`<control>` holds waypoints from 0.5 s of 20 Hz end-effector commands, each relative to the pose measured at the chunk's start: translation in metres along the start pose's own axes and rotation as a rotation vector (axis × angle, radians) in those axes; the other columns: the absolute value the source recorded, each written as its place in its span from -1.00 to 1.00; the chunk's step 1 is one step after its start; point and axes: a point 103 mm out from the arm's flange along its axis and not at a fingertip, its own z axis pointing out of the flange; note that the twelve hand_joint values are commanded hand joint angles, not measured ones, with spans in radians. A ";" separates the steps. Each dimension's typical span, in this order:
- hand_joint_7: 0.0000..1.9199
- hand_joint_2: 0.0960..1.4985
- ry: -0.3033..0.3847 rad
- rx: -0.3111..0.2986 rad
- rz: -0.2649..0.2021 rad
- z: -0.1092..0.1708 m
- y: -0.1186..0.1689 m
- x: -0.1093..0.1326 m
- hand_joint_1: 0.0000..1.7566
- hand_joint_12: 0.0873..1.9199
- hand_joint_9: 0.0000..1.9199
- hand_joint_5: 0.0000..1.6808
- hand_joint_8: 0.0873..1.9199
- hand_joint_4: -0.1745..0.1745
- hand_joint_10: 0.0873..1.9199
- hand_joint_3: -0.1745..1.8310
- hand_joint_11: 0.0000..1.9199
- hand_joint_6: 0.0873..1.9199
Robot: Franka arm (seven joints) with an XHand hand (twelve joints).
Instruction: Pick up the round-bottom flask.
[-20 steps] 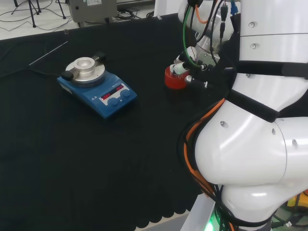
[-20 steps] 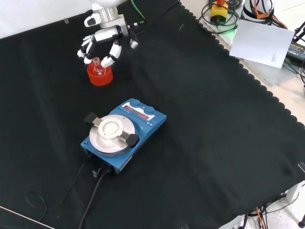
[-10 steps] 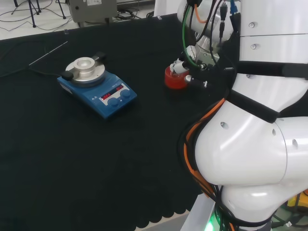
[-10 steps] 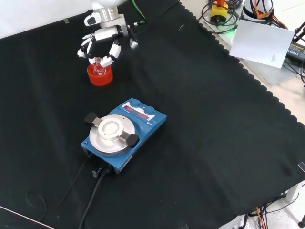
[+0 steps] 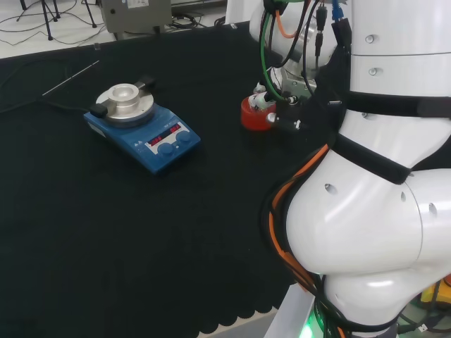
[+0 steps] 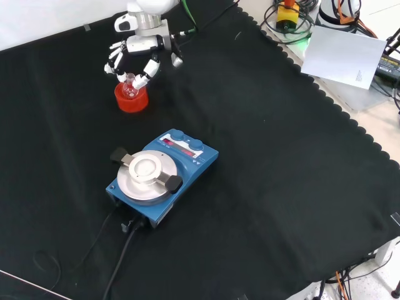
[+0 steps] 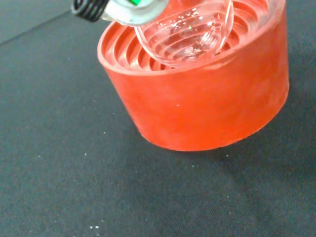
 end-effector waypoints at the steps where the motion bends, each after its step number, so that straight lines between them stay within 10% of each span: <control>1: -0.51 0.01 0.044 0.016 -0.018 -0.022 -0.001 0.009 0.18 0.35 -0.35 0.21 -0.48 1.00 -0.49 -0.21 -0.82 0.10; 10: -0.51 -0.03 0.017 0.039 -0.044 -0.059 -0.011 0.028 0.19 0.35 -0.35 0.22 -0.48 1.00 -0.49 -0.16 -0.81 0.11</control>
